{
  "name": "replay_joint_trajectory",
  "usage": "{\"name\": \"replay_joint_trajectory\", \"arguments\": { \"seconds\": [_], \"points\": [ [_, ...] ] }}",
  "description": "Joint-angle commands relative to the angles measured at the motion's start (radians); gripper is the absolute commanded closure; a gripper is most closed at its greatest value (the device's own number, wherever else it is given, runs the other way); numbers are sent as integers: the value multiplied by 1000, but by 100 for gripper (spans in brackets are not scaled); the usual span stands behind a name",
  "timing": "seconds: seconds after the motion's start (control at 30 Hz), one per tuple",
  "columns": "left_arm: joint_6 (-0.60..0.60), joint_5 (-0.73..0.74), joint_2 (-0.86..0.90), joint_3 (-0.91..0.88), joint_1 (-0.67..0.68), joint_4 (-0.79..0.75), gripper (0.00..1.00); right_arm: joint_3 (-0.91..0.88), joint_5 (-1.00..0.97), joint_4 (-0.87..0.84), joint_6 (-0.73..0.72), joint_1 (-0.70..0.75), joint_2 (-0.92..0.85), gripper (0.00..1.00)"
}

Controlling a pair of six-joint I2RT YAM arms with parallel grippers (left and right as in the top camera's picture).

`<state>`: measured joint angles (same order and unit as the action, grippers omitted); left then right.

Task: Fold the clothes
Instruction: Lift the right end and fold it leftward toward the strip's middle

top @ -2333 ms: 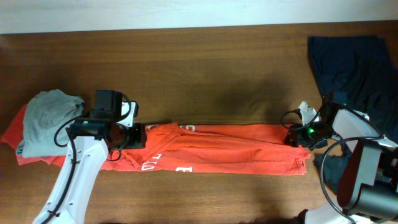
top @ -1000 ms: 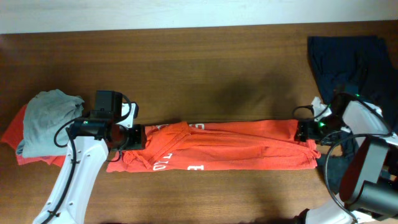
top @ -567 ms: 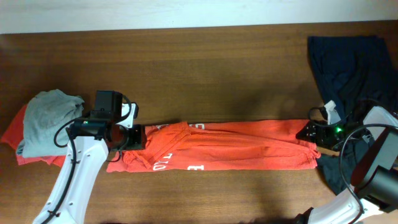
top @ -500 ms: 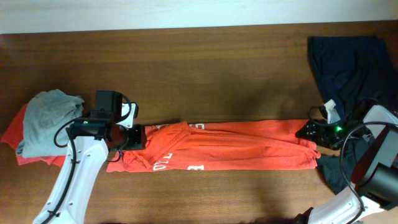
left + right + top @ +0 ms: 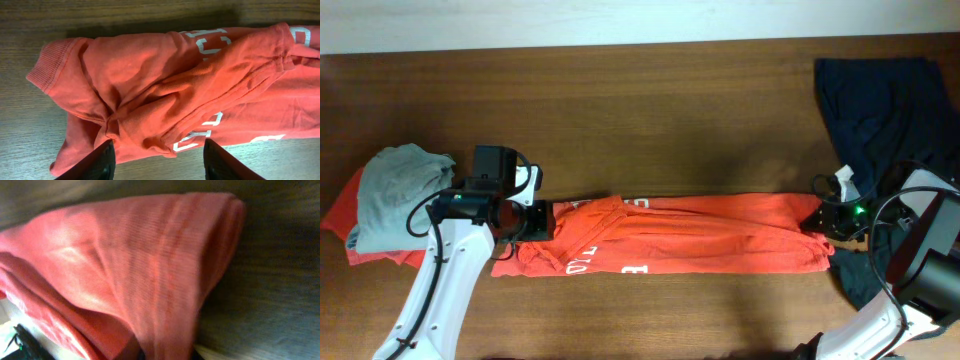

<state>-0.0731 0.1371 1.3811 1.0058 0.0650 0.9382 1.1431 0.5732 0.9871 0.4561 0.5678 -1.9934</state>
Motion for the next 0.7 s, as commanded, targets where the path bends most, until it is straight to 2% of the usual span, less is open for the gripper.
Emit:
{"name": "replay_joint_trajectory", "arguments": {
  "seconds": [0.0,0.17,0.27,0.43,0.67],
  "points": [
    [-9,-8,-4,-1,-4,1,43,80,-29,77,7,-6,-21,94],
    [-9,-7,-4,-1,-4,1,44,303,-31,280,7,-19,-14,96],
    [-9,-7,-4,-1,-4,1,43,389,-52,341,-8,-60,5,96],
    [-9,-7,-4,-1,-4,1,43,416,-195,389,-121,-183,16,96],
    [-9,-7,-4,-1,-4,1,43,416,-249,416,-263,-380,16,96]
  ]
}}
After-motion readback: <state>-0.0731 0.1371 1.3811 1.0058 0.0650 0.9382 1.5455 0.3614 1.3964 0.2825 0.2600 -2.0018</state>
